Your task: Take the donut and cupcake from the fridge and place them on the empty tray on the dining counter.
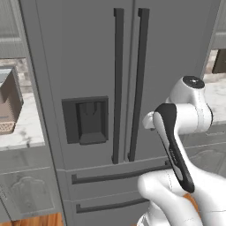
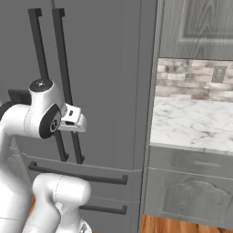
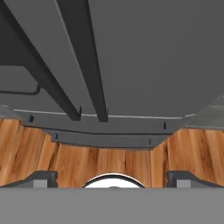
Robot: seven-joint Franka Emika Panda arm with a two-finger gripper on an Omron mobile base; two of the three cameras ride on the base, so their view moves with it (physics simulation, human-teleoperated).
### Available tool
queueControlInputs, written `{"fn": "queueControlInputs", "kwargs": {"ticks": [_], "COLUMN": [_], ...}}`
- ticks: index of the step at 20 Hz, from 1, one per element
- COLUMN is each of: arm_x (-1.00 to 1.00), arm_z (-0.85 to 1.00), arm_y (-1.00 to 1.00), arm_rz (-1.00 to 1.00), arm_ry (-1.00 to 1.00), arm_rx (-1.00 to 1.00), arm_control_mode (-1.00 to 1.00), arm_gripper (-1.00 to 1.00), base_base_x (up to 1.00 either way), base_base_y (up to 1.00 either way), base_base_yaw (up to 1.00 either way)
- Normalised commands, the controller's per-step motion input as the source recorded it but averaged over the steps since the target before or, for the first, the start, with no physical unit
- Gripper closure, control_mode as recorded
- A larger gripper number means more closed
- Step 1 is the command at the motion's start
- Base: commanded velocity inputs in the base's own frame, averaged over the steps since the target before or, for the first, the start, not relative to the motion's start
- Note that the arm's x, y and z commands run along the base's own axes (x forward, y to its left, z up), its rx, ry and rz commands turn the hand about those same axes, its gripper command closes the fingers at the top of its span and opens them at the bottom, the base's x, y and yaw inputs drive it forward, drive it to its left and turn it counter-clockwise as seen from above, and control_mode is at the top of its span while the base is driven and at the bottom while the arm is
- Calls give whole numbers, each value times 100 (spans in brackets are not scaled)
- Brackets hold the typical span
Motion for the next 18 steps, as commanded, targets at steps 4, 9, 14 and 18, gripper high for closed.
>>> {"fn": "queueControlInputs", "kwargs": {"ticks": [4, 9, 14, 18], "arm_x": [0, 0, 0, 0], "arm_z": [0, 0, 0, 0], "arm_y": [0, 0, 0, 0], "arm_rz": [0, 0, 0, 0], "arm_ry": [0, 0, 0, 0], "arm_rx": [0, 0, 0, 0], "arm_control_mode": [100, 100, 100, 100], "arm_gripper": [-100, -100, -100, -100], "base_base_x": [-61, -58, -38, -37], "base_base_y": [2, 22, 41, 53], "base_base_yaw": [0, 0, 0, 0]}}
